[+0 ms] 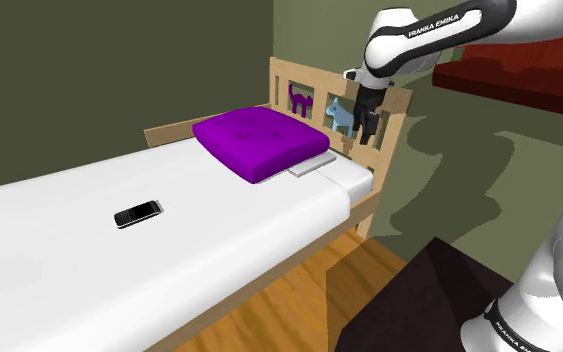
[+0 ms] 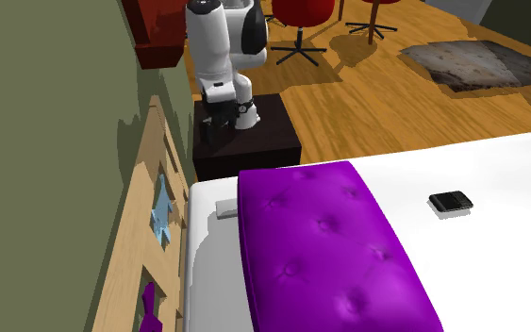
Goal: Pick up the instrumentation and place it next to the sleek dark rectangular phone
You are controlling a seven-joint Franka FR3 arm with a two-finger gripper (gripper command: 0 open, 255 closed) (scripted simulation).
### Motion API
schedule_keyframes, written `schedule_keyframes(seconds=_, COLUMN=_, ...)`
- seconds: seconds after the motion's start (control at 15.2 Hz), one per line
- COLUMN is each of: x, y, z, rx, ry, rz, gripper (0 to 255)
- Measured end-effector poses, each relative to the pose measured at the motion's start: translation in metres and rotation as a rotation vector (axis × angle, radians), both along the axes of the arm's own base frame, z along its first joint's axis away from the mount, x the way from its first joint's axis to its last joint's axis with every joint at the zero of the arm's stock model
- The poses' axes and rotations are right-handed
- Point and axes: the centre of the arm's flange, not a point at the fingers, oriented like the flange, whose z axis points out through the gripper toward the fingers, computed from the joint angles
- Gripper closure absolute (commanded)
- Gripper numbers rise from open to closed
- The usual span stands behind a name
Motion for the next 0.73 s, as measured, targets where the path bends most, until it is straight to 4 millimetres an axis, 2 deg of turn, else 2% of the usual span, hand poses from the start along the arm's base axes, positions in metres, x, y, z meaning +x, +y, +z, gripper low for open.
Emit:
schedule_keyframes(seconds=0.4, x=0.069, y=0.003, z=-0.046, rx=-0.010, ry=0.027, rz=0.244, gripper=0)
schedule_keyframes(seconds=0.73, x=0.125, y=0.014, z=-0.088, rx=-0.018, ry=0.048, rz=0.445, gripper=0)
